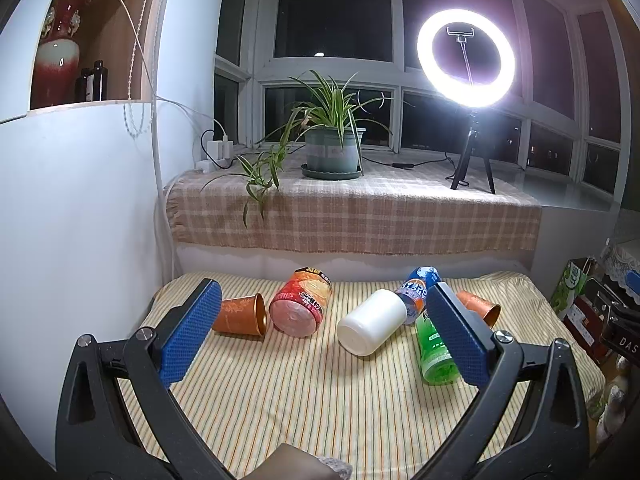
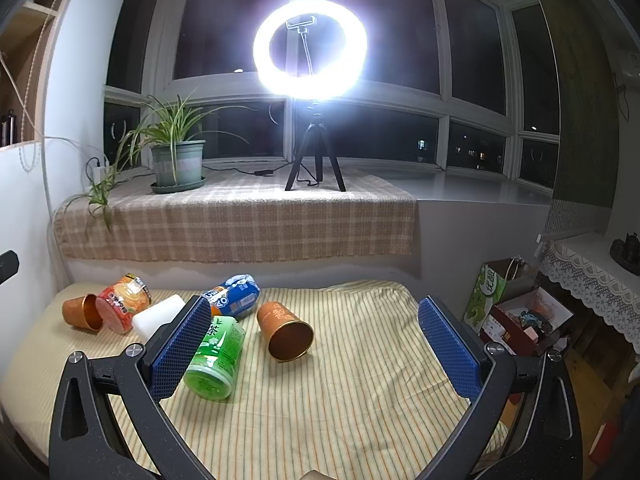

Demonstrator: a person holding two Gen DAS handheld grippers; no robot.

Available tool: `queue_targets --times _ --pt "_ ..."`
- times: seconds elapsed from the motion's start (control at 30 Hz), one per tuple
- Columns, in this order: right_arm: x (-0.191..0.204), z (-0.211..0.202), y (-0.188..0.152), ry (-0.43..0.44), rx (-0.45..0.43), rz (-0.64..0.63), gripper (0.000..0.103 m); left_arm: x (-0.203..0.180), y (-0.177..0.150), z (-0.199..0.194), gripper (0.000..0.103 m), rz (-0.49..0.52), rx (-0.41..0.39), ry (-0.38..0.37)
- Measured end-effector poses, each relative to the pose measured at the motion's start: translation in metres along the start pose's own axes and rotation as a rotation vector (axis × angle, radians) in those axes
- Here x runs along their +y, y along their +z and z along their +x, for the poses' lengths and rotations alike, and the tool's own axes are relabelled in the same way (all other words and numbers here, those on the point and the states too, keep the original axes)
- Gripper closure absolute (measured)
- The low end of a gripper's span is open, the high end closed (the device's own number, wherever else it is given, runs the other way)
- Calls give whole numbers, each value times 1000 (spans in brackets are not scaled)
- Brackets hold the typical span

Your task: Flip cup upright

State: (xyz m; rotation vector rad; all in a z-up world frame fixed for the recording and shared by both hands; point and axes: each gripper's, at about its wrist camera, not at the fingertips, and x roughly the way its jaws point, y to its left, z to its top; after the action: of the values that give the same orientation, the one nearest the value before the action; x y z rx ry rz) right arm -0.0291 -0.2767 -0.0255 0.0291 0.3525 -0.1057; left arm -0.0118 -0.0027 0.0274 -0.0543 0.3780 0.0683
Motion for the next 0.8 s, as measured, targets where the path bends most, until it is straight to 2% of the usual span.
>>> queue_targets --times 0.43,0.67,0.8 --pt "3 6 -1 -9 18 -14 0 4 -6 8 0 6 30 0" --pt "7 17 -2 1 65 -34 0 15 -7 32 0 13 118 -33" --pt "8 27 -2 12 98 -35 0 16 -9 46 0 59 157 -57"
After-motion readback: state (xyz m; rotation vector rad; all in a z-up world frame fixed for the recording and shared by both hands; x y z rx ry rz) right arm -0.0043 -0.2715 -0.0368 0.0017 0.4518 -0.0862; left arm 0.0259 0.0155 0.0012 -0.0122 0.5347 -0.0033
